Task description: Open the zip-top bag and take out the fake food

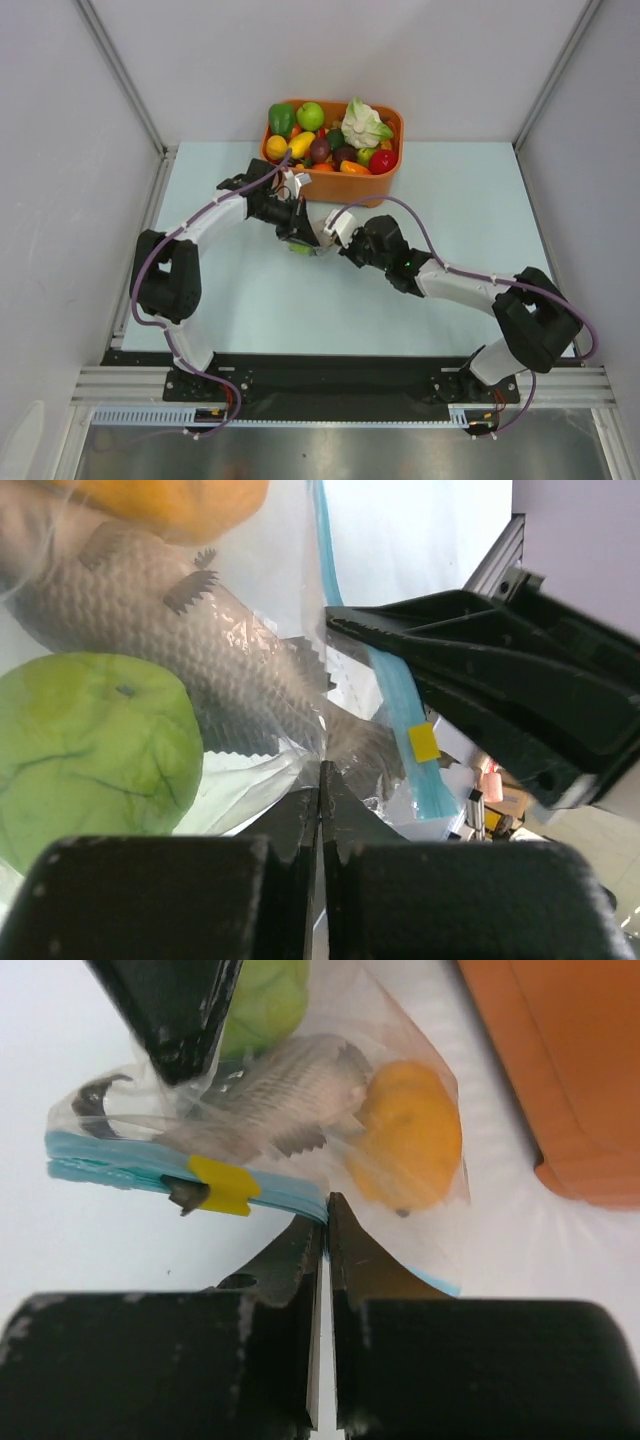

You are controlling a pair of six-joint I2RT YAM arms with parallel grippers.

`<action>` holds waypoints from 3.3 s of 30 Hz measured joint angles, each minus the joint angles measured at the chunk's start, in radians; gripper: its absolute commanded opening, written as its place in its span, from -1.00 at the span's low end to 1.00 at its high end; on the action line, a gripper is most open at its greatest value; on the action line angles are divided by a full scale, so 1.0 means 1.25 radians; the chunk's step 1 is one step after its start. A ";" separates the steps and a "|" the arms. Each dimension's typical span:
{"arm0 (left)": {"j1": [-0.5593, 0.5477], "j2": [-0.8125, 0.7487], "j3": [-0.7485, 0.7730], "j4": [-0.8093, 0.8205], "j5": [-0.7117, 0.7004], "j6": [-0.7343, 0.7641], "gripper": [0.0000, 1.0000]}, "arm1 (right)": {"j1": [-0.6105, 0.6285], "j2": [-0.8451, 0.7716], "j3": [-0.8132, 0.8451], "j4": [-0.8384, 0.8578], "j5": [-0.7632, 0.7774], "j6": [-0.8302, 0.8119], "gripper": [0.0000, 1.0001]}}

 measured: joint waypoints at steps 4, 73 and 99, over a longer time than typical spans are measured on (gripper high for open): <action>0.000 0.000 0.000 0.002 0.005 0.004 -0.47 | -0.039 -0.018 0.049 -0.093 -0.111 0.014 -1.00; -0.067 -0.251 -0.091 0.234 0.020 0.172 -0.99 | -0.199 0.107 0.568 -0.784 -0.630 0.233 -0.52; -0.090 -0.187 -0.025 0.065 0.099 0.230 -0.99 | -0.118 -0.007 0.581 -0.745 -0.430 0.200 -0.06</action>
